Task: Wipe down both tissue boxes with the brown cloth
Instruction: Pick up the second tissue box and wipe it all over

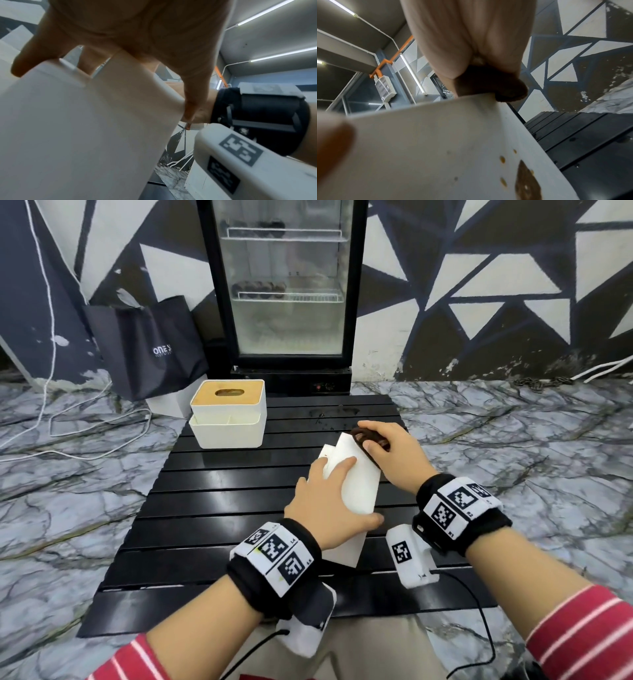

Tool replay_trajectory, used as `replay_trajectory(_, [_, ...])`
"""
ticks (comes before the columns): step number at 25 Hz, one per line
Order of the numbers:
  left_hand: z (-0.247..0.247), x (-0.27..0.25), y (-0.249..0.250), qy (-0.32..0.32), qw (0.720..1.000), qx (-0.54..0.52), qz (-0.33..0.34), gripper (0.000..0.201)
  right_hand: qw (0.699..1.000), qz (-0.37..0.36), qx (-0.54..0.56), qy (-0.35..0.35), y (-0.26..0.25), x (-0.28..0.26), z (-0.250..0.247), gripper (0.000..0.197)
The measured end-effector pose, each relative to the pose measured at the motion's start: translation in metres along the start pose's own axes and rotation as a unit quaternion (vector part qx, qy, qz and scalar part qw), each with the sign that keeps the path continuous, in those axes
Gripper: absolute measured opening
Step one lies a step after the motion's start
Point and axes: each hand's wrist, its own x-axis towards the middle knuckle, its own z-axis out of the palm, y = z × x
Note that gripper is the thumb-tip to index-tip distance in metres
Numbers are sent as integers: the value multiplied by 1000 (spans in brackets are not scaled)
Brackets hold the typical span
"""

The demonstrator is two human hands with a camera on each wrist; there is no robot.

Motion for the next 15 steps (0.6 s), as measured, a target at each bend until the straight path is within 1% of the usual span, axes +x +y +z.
replay_trajectory(2, [-1,2,-5,8,1000,-24,15,95,999,14,40,16,2,-2,-3,35])
replay_trajectory(4, [-6,2,-11,22,998,-49,27,94,993,35,101,40,3,-6,-5,33])
replay_trajectory(6, [-18,2,-17,33,994,-94,35,94,985,46,154,65,2,-10,-4,31])
replay_trajectory(8, [-32,3,-25,35,989,-141,30,100,978,48,183,82,-1,-15,0,30])
replay_trajectory(11, [-49,7,-41,37,981,-192,11,107,971,46,216,89,-8,-22,20,31])
replay_trajectory(15, [-59,9,-58,30,963,-269,-11,102,959,32,271,82,-26,-33,61,31])
